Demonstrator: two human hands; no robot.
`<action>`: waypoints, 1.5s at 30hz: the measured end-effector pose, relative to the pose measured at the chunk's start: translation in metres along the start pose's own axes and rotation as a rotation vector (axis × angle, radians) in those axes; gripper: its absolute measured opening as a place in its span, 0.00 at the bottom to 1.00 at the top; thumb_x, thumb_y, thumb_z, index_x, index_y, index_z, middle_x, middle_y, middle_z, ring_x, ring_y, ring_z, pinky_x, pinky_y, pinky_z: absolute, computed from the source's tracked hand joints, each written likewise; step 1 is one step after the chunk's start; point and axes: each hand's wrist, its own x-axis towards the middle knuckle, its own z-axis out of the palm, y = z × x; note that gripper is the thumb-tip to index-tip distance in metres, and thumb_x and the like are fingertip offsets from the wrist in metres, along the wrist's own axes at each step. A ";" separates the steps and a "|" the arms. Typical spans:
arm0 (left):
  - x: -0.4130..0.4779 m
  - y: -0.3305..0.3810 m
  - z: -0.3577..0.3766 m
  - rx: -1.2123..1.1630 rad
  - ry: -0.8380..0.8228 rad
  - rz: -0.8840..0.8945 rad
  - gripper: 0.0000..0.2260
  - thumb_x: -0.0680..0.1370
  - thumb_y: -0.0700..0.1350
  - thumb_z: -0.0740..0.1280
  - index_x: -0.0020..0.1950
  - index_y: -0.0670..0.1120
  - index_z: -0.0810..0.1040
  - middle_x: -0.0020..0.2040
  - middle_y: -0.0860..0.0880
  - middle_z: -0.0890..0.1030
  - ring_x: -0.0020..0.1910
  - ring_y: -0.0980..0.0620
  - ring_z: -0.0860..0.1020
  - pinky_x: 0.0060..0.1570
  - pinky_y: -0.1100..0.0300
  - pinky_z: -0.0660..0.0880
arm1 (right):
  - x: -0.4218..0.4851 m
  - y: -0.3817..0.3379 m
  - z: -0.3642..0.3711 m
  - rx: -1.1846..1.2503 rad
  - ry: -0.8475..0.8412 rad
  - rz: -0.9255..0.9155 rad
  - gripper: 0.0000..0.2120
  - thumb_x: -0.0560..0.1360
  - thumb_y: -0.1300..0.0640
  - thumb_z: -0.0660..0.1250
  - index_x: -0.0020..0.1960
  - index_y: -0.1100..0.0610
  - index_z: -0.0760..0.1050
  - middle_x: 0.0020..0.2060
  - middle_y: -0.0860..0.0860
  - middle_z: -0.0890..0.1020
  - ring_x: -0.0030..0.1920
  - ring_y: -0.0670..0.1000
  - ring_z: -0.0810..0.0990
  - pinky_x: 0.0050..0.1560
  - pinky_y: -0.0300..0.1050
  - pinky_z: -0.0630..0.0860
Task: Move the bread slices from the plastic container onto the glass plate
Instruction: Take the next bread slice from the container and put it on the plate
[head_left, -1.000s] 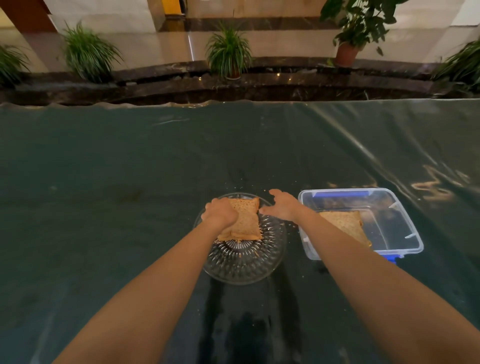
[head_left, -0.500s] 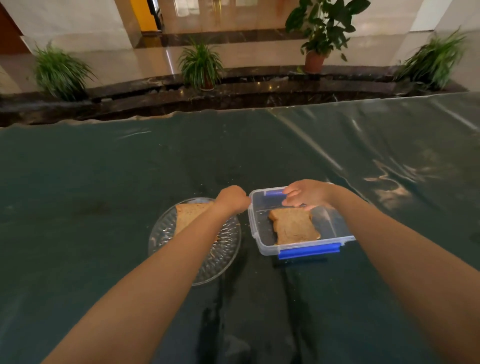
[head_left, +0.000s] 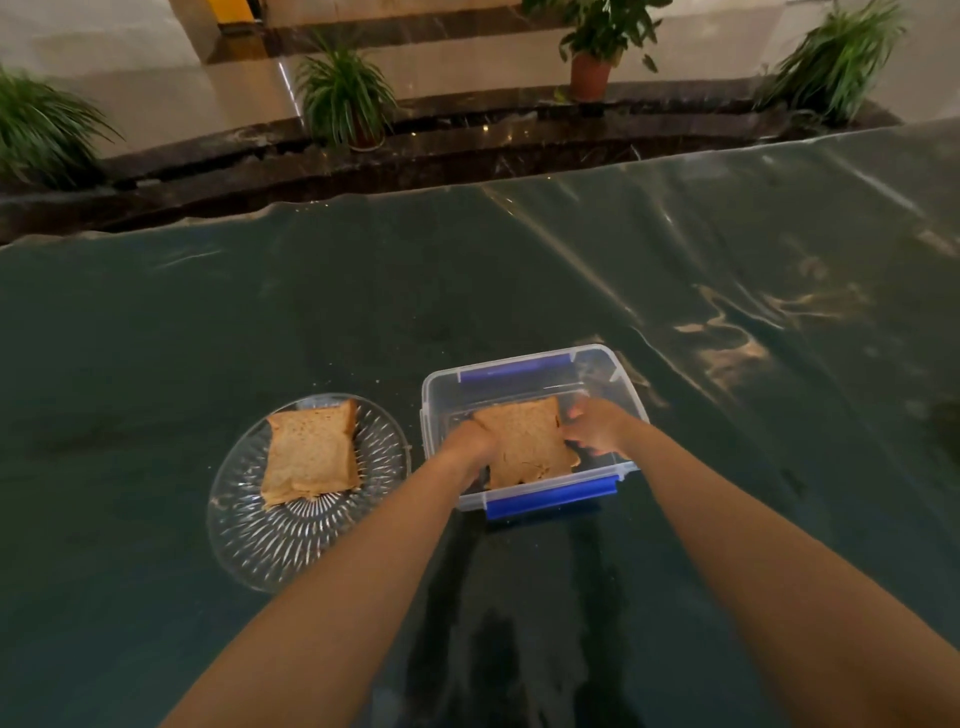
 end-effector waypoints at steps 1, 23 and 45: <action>0.002 0.000 0.004 -0.004 -0.009 -0.003 0.06 0.80 0.38 0.57 0.50 0.45 0.74 0.56 0.42 0.76 0.56 0.44 0.76 0.64 0.50 0.74 | 0.002 0.002 0.004 0.000 -0.002 0.009 0.07 0.78 0.59 0.62 0.53 0.61 0.74 0.49 0.57 0.77 0.50 0.55 0.78 0.61 0.49 0.77; 0.017 0.012 0.007 -0.399 0.092 -0.017 0.13 0.79 0.42 0.63 0.63 0.45 0.71 0.55 0.44 0.77 0.51 0.46 0.77 0.48 0.52 0.77 | 0.006 -0.011 0.004 0.387 0.087 0.102 0.18 0.75 0.59 0.67 0.63 0.64 0.72 0.61 0.61 0.78 0.60 0.62 0.79 0.63 0.58 0.76; -0.006 -0.078 -0.172 -0.513 0.412 0.051 0.22 0.75 0.38 0.62 0.70 0.46 0.69 0.56 0.45 0.77 0.55 0.44 0.77 0.57 0.50 0.77 | -0.026 -0.175 0.130 0.347 0.138 -0.090 0.23 0.73 0.56 0.68 0.65 0.63 0.69 0.55 0.57 0.78 0.47 0.52 0.78 0.45 0.46 0.77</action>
